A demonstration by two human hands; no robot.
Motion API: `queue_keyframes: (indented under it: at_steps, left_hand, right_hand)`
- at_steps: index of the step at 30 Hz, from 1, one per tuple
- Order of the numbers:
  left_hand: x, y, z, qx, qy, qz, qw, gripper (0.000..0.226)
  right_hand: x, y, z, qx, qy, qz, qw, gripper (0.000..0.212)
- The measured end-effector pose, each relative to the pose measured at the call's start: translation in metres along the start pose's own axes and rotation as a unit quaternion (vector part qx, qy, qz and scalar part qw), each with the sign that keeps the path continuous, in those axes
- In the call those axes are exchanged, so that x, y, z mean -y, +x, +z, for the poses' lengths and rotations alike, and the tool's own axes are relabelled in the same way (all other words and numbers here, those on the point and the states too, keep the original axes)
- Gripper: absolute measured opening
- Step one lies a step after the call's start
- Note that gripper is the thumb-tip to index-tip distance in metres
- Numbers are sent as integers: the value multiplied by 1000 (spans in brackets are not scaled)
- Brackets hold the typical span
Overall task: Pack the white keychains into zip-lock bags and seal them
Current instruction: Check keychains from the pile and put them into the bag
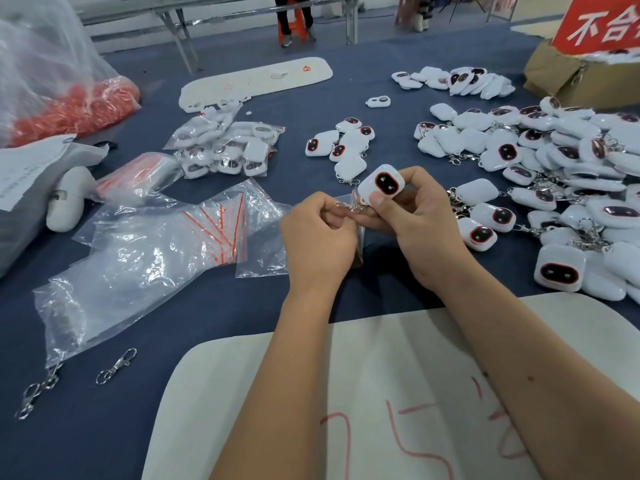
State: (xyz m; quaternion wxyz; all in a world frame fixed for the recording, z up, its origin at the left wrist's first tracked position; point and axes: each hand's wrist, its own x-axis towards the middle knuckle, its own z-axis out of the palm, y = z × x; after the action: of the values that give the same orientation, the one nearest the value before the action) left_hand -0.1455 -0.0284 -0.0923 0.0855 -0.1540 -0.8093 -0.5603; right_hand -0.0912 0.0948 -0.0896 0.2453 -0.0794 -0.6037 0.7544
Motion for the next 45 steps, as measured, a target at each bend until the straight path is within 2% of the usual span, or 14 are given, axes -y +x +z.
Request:
queue_keyframes:
  at_steps: [6,12,17,21,22,24,26,30,32,35,37,39,42,45]
  left_hand:
    - [-5,-2,1,-61,-15,44,997,21]
    - [-13,-4,-1,-116,-54,86,988,17]
    - [-16,-6,1,-136,-50,131,981,19]
    - [-15,-6,4,-117,-40,130,984,16]
    - [-15,-6,5,-109,-40,129,985,16]
    - [-12,-6,7,-85,-35,124,988,16]
    - [-10,-6,9,-49,-28,117,991,17]
    - [-6,-7,12,34,-4,100,994,15]
    - [-6,-7,13,56,17,111,992,14]
    - [-7,-8,14,77,30,123,989,13]
    - [-7,-9,15,81,27,120,989,14]
    - [-6,-9,15,81,30,117,989,15]
    - [-4,-6,13,66,46,112,990,16]
    - [-1,-4,11,45,28,89,995,13]
  right_hand:
    - [-3,2,-1,-30,-38,27,998,10]
    - [-5,-2,4,67,-269,-23,961,13]
    - [-2,-4,6,50,-295,-24,954,5]
    - [4,-10,7,50,-297,-82,950,22]
    - [5,-11,7,0,-328,-118,937,19]
    - [5,-9,1,-135,-448,-169,868,13]
    - [8,-7,-8,-234,-548,-130,792,15]
    - [11,-5,-15,-226,-643,29,731,29]
    - [11,-4,-13,-180,-633,33,753,29]
    - [12,-8,-4,-92,-523,-48,846,37]
    - [12,-11,1,-92,-470,-94,873,40]
    - [12,-11,1,-130,-511,-87,845,37]
    - [8,-10,0,-138,-642,8,754,21]
    - [9,-9,1,-110,-653,40,748,27]
